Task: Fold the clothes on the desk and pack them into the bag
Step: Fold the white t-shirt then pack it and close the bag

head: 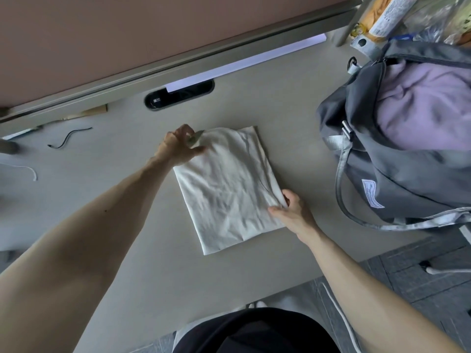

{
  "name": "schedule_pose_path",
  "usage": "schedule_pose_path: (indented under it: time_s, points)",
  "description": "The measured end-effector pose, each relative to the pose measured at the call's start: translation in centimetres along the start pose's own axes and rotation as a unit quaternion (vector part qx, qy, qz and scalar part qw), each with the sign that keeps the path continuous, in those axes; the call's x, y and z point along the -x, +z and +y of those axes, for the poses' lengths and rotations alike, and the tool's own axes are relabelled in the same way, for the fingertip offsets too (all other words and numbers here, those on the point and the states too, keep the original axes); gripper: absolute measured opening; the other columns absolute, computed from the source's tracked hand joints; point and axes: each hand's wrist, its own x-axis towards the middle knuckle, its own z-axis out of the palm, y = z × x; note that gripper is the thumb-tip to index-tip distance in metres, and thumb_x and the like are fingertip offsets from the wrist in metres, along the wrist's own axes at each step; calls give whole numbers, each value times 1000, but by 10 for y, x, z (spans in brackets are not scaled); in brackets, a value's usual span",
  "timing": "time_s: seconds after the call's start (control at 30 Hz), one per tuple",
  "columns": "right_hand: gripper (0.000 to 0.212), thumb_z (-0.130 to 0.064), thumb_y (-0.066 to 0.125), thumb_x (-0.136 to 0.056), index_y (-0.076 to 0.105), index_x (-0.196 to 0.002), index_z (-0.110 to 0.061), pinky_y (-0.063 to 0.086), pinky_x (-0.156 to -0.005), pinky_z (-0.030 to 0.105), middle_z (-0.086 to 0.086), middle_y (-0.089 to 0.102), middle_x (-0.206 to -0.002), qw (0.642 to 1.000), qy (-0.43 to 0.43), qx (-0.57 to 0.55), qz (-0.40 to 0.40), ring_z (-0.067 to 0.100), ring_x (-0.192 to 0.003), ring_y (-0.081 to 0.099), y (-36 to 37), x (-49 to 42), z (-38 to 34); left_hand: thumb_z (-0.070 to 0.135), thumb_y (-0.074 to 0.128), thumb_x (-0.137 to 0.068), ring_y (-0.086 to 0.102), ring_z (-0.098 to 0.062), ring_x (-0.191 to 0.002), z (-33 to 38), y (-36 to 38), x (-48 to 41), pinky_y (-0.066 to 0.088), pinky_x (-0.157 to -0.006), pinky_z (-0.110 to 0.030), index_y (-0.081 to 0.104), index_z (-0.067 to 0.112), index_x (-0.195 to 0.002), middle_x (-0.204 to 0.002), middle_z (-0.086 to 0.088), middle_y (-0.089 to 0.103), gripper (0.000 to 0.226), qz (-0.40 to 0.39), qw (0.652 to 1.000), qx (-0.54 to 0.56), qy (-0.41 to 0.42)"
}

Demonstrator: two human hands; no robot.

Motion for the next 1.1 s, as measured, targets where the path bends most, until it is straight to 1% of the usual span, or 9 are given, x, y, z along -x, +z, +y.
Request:
schedule_pose_path:
  time_s: [0.1, 0.23, 0.37, 0.5, 0.57, 0.67, 0.87, 1.0, 1.1]
  points:
    - [31, -15, 72, -79, 62, -107, -24, 54, -73, 28, -12, 69, -97, 999, -29, -3, 22, 17, -93, 67, -7, 3, 3, 32, 77, -83, 62, -27, -88, -2, -15, 4, 47, -68, -30, 60, 22, -115, -106, -8, 70, 38, 17, 1000, 15, 16]
    - [18, -16, 71, -80, 67, -92, -28, 57, -72, 41, 0, 74, -87, 996, -64, -44, 37, 21, -82, 70, -9, 4, 7, 15, 72, -85, 60, -23, -76, -16, -24, 11, 41, -52, -19, 64, 16, -112, -94, -7, 70, 29, 60, 994, 85, 26]
    - [23, -18, 74, -82, 69, -104, -14, 48, -68, 29, 1, 69, -86, 993, -51, 36, 100, 24, -83, 68, -3, -6, 9, 24, 67, -85, 54, -29, -111, -39, -2, 33, 40, -89, -40, 52, 20, -124, -122, -9, 54, 41, 123, 991, 29, -47]
    - [39, -32, 76, -82, 66, -112, -11, 45, -80, 28, 5, 67, -104, 982, -75, 112, 134, 24, -99, 63, 3, -9, -2, 40, 57, -94, 46, -28, -132, -24, 47, 96, 34, -100, -45, 52, 19, -131, -143, -10, 46, 43, 215, 965, -14, 148]
    - [49, -36, 77, -80, 62, -118, -9, 46, -85, 31, 7, 66, -111, 984, -63, 136, 100, 26, -104, 62, 7, -8, -7, 55, 50, -96, 29, -27, -148, -18, 81, 127, 27, -114, -53, 42, 26, -147, -161, -7, 31, 59, 124, 970, -46, 202]
    - [56, -32, 80, -77, 59, -123, -8, 44, -82, 29, 9, 66, -118, 982, -56, 167, 68, 29, -107, 62, 11, -10, -9, 82, 38, -84, 0, -27, -155, -29, 116, 155, 12, -119, -64, 4, 41, -158, -168, 4, -3, 92, -15, 982, -96, 164]
    - [45, -25, 81, -75, 62, -112, -9, 46, -76, 29, 12, 68, -108, 979, -25, 192, 65, 31, -98, 63, 0, -8, -9, 96, 50, -51, -6, -34, -153, -38, 117, 171, 11, -120, -59, -13, 41, -155, -166, 2, -17, 134, -44, 988, -124, 75]
    - [43, -26, 82, -73, 61, -109, -15, 53, -82, 33, 9, 68, -107, 979, 19, 195, 49, 29, -98, 65, 1, -1, -5, 93, 62, -49, -10, -35, -152, -53, 118, 185, 4, -121, -56, -21, 41, -154, -166, -2, -19, 143, -47, 988, -122, 81]
    - [41, -16, 81, -72, 58, -105, -21, 60, -78, 42, 7, 67, -105, 992, 68, 101, 35, 23, -84, 67, 2, 6, 5, 86, 66, -60, -15, -32, -152, -74, 119, 200, -1, -121, -57, -23, 44, -152, -166, -3, -21, 135, -66, 982, -114, 138]
